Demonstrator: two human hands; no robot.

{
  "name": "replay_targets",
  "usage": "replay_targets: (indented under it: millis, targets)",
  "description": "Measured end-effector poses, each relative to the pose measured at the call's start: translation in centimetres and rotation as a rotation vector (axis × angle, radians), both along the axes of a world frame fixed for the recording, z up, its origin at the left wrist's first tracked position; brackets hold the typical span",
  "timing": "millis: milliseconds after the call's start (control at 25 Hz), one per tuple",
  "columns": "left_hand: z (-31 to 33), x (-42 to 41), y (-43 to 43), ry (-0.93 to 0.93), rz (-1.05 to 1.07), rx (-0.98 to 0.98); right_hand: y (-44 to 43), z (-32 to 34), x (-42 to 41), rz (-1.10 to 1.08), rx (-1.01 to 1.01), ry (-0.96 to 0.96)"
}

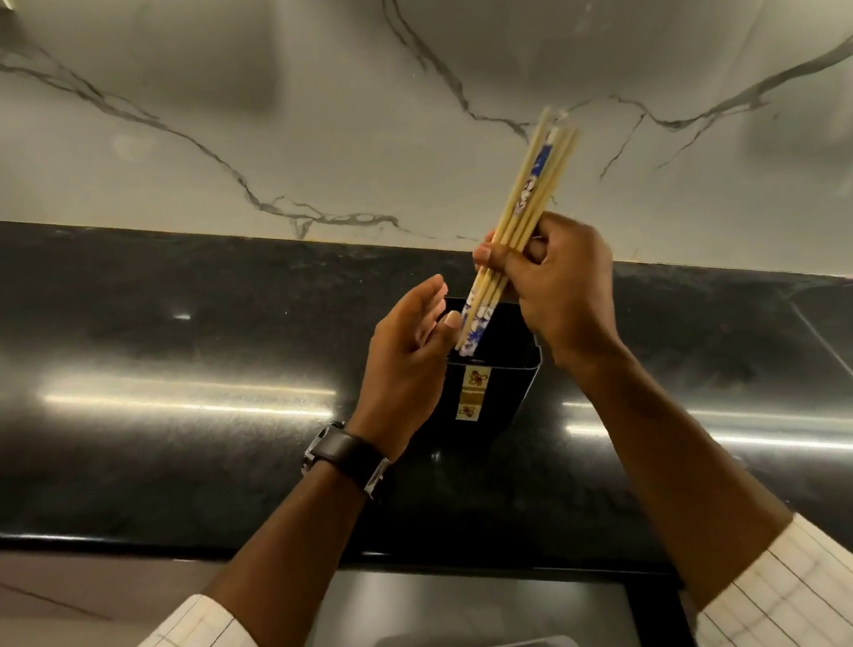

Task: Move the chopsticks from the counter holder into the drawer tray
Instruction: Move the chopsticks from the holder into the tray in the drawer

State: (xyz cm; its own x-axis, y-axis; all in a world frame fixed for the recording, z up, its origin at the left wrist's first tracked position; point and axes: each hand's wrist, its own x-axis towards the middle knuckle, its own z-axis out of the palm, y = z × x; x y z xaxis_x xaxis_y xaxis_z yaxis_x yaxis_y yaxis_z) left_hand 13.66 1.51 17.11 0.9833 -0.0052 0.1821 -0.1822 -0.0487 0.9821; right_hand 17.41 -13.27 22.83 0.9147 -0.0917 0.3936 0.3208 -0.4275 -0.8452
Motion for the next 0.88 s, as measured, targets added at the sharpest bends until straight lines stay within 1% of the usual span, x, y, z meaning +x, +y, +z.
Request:
replay_targets:
  millis: [80,120,160,240,320,440,520,600,680,760,880]
  targets:
    - [0.9,0.2,-0.9,-0.112,-0.04,0.173,-0.5,1.7,-1.9,0.067,0.183,0.071]
    - [1.3,-0.1,-1.3,-0.142,-0.07,0.225,-1.0,2.2,-2.8,0.09,0.229,0.118]
    - [1.5,-0.6,-1.6,-0.135,-0.117,0.231,-1.5,2.5,-3.6,0.111,0.257,0.171]
    - [1.6,-2.5,-1.9,-0.057,-0.229,0.163,-3.0,2.8,-5.2,0.172,0.313,0.304]
    - [1.2,-5.1,-1.9,0.081,-0.308,0.018,-4.4,2.5,-6.6,0.268,0.364,0.434]
    - [-0.2,-8.8,-2.3,0.257,-0.334,-0.184,-5.5,0.9,-8.6,0.36,0.438,0.566]
    - [-1.4,-10.5,-2.6,0.341,-0.327,-0.258,-5.6,-0.6,-9.9,0.356,0.513,0.631]
    - [-2.1,-11.6,-2.7,0.398,-0.337,-0.287,-5.7,-1.7,-11.0,0.347,0.592,0.69]
    - [-2.4,-12.3,-2.7,0.441,-0.351,-0.279,-5.7,-2.3,-11.7,0.343,0.581,0.714]
    - [-2.5,-12.9,-2.5,0.466,-0.358,-0.246,-5.8,-2.5,-12.3,0.332,0.495,0.719]
    - [-2.9,-13.4,-2.1,0.447,-0.354,-0.191,-6.0,-2.3,-13.0,0.279,0.412,0.725]
